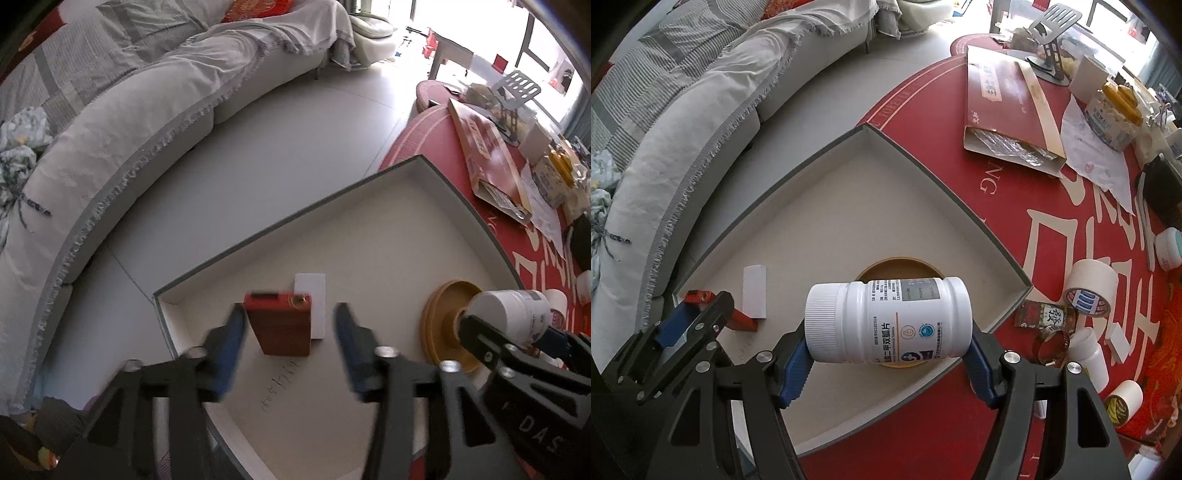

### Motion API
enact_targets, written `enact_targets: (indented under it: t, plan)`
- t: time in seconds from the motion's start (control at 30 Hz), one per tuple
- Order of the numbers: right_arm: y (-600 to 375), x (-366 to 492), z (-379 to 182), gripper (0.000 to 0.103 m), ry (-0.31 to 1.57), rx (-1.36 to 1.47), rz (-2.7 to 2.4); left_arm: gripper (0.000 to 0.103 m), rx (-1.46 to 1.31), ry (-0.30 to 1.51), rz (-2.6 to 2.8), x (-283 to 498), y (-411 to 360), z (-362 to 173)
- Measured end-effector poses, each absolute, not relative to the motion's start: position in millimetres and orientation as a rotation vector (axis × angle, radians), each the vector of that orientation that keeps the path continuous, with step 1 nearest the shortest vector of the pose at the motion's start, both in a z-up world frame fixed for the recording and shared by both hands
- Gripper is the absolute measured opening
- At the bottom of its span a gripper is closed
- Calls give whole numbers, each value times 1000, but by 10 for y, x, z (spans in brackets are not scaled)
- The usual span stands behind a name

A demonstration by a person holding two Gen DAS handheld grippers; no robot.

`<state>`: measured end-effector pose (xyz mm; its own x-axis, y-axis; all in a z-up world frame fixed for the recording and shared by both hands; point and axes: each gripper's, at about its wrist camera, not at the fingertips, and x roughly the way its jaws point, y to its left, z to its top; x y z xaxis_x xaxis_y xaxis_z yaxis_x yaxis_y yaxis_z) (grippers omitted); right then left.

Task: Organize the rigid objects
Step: 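Release the red box beside the card while the right tool drops the bottle onto the ring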

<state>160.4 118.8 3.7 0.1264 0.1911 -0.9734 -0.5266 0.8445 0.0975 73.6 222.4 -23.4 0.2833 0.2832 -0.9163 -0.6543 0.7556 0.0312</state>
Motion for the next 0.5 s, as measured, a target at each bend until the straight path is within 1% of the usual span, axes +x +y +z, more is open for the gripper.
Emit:
enact_targets:
  t: [0.03, 0.07, 0.13, 0.17, 0.2, 0.5]
  plan:
    - [1172, 1613, 36, 73, 1346, -306, 519, 82, -395, 1110, 655, 724, 2239, -234]
    - [1141, 1627, 36, 73, 1341, -308, 505, 83, -408, 1096, 653, 709, 2253, -225]
    - [1068, 1652, 37, 83, 1345, -286, 500, 86, -433, 1090, 648, 686, 2264, -217]
    - [1026, 1659, 45, 92, 1345, -272, 498, 89, -441, 1094, 638, 688, 2262, -218]
    - [977, 1663, 56, 96, 1343, -255, 499, 90, -445, 1098, 624, 688, 2260, -217]
    - [461, 1526, 105, 96, 1349, -189, 470, 99, -449, 1101, 516, 641, 1980, -84]
